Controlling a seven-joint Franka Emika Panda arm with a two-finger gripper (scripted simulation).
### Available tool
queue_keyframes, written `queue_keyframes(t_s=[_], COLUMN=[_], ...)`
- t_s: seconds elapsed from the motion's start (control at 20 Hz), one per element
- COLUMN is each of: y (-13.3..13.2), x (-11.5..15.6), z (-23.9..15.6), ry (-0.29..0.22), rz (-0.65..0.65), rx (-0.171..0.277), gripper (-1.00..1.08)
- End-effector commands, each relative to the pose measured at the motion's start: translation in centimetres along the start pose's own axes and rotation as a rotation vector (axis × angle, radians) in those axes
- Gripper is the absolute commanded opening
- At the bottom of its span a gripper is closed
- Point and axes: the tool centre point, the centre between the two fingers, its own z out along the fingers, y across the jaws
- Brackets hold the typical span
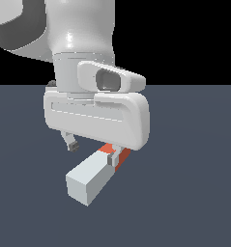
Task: Insert the peg into the horizontal hole in a box.
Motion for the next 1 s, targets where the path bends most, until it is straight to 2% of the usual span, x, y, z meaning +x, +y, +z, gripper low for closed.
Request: queue_keyframes(t_s=[0.0, 0.6, 0.85, 0.9, 0.95], y=[0.0, -0.1, -0.1, -0.1, -0.1], x=[0.0, 0.0, 0.0, 0.0, 0.0], z=[0.0, 4.4, 5.1, 5.1, 5.1], ry=[0.000, 0.002, 0.002, 0.002, 0.002], rz=[0.000, 0.005, 0.006, 0.006, 0.006], rx=[-0.001, -0.001, -0.001, -0.001, -0.001], gripper=[1.00, 1.00, 1.00, -1.00, -1.00])
